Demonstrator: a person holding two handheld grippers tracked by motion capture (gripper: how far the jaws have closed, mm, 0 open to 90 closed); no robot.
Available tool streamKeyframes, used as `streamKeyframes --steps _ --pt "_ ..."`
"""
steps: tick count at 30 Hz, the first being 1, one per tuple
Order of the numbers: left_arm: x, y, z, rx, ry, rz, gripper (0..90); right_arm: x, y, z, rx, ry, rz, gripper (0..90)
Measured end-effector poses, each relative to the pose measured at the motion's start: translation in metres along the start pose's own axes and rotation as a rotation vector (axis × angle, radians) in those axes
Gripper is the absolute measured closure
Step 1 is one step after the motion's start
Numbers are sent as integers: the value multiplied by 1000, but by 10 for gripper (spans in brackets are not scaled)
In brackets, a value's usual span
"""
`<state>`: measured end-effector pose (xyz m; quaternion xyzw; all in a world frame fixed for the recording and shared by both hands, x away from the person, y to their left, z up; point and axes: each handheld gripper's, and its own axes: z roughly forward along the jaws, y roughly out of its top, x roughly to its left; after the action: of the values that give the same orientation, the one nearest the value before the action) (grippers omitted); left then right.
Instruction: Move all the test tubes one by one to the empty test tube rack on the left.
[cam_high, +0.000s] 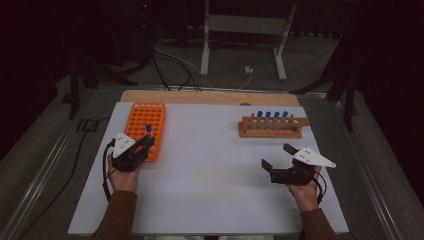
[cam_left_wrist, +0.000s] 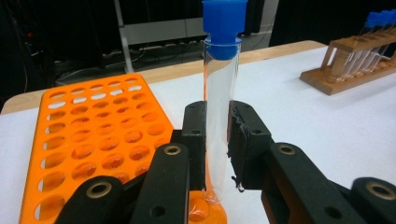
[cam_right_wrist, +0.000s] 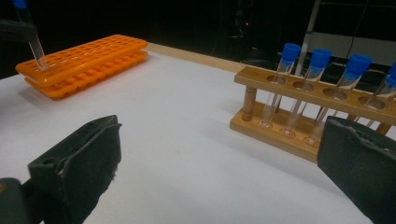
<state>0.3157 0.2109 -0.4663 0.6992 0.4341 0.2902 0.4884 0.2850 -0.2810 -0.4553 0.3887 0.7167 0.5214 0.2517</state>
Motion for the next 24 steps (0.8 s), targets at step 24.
streamKeyframes --steps 24 --pt "5 -30 12 108 31 3 783 4 -3 3 15 16 -4 0"
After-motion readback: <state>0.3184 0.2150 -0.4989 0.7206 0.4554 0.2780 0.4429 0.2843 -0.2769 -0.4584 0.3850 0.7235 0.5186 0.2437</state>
